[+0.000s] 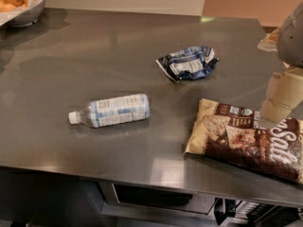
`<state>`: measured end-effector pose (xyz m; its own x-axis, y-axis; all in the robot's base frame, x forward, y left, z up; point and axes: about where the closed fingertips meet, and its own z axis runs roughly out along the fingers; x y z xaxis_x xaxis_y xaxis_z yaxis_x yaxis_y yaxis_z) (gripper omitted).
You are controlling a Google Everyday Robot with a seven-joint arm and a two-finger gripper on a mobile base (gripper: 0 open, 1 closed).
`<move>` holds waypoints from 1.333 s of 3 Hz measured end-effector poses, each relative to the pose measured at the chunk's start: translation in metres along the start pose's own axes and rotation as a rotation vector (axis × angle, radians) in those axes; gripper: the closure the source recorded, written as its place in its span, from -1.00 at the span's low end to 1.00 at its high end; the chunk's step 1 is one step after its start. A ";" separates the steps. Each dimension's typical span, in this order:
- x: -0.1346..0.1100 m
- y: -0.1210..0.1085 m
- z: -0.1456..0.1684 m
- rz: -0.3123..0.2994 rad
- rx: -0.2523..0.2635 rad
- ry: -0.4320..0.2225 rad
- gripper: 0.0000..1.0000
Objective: Pick brown chip bag
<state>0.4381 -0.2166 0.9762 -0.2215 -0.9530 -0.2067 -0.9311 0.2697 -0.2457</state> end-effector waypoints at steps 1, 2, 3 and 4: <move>0.000 0.000 0.000 0.000 0.000 0.000 -1.00; 0.004 0.005 0.014 -0.026 -0.020 0.037 -1.00; 0.016 0.019 0.042 -0.052 -0.079 0.096 -1.00; 0.027 0.033 0.070 -0.051 -0.130 0.147 -1.00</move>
Offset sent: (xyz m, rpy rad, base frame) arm -0.0043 -0.0030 -0.0436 -0.0948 0.0886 0.0488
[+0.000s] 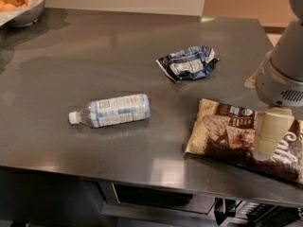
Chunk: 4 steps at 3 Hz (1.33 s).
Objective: Pick brown chip bag
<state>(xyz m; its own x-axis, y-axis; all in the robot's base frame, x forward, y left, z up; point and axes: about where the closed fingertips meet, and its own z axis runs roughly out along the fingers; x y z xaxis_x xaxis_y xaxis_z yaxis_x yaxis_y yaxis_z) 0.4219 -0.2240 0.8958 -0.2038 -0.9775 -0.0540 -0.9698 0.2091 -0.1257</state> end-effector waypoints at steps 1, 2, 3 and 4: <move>0.010 0.004 0.027 0.040 -0.023 0.022 -1.00; 0.015 0.005 0.043 0.074 -0.043 0.022 -1.00; 0.015 0.005 0.049 0.089 -0.088 0.012 -0.70; 0.011 0.006 0.045 0.093 -0.122 -0.015 -0.24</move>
Offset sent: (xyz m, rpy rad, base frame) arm -0.0035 -0.0193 -0.0614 0.0070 0.0790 -0.1156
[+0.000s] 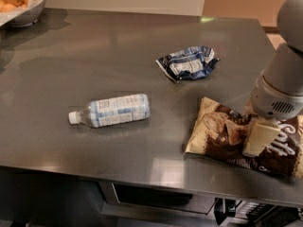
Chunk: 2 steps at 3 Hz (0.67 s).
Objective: Pick brown chip bag
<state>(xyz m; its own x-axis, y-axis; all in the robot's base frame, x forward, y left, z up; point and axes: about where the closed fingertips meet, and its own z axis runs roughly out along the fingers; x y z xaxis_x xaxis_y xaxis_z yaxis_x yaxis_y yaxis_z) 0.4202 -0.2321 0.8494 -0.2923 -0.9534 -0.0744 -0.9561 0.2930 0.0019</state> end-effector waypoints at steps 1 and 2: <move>-0.005 -0.002 -0.012 -0.001 -0.012 -0.043 0.25; -0.012 -0.006 -0.035 -0.010 -0.003 -0.099 0.71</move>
Offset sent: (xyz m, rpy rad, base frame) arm 0.0115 0.0094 0.0679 0.1598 -0.0401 0.0205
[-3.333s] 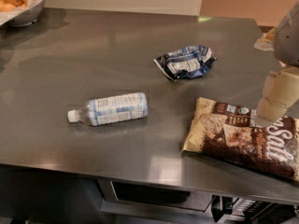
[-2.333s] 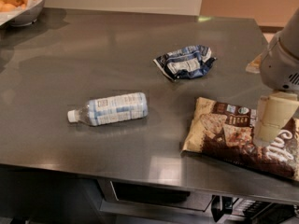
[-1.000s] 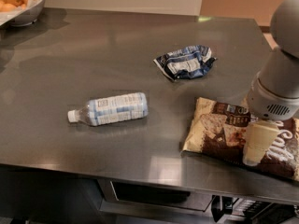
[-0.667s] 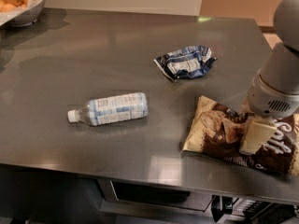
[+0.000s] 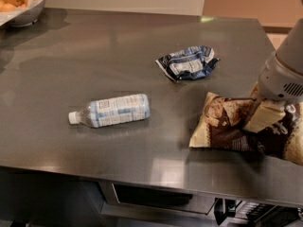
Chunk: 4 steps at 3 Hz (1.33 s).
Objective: Pick brown chip bag
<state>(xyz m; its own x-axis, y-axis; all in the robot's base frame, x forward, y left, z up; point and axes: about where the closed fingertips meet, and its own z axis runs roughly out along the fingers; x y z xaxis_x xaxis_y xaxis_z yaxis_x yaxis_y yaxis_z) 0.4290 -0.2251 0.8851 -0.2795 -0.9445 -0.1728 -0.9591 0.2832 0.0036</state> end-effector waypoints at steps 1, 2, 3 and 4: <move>-0.007 -0.010 -0.025 -0.002 0.008 -0.061 1.00; -0.017 -0.021 -0.050 -0.016 0.022 -0.113 1.00; -0.031 -0.032 -0.075 -0.047 0.036 -0.167 1.00; -0.048 -0.038 -0.095 -0.093 0.052 -0.210 1.00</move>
Offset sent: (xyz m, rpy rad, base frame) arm 0.0256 0.0001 0.0872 0.1493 -0.0476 0.0339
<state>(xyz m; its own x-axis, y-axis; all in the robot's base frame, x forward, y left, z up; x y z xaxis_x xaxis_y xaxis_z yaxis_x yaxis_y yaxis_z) 0.4745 -0.2061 0.9868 -0.1694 -0.9128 -0.3716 -0.9751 0.2100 -0.0714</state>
